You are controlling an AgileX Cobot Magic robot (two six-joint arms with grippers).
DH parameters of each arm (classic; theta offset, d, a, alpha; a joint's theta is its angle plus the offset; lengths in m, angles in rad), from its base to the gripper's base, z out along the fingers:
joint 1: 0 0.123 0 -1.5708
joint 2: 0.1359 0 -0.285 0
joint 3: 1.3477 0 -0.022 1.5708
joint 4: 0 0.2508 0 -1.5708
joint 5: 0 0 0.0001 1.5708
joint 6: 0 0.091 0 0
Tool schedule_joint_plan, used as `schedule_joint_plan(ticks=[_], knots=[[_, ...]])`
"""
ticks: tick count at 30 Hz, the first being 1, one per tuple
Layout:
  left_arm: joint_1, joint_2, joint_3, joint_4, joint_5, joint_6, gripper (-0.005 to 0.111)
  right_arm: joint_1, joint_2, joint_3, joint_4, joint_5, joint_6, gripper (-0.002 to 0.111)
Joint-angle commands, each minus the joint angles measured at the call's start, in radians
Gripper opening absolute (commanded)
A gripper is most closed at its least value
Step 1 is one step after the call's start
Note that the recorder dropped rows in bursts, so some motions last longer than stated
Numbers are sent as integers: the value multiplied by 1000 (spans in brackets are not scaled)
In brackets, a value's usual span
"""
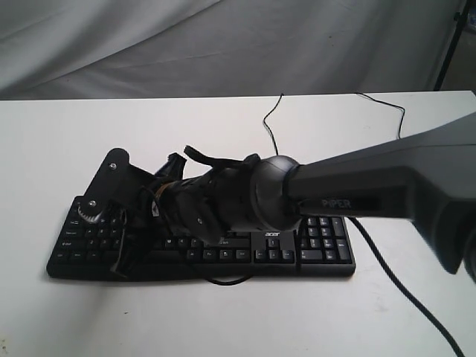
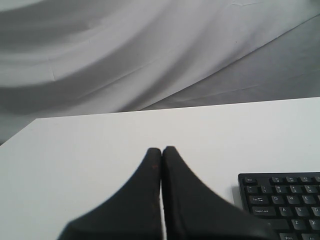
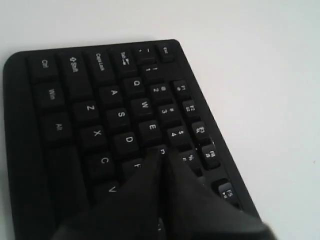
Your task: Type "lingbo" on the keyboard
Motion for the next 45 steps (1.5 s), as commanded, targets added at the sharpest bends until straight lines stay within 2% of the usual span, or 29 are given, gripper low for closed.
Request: schedule_joint_plan(ticks=[1,45], knots=[[-4,3,5,-1,-4,-3,1,2,4,-5,-17,25,-3,0],[-4,3,5,-1,-4,-3,1,0,72,-5,-9,-28,0,0]])
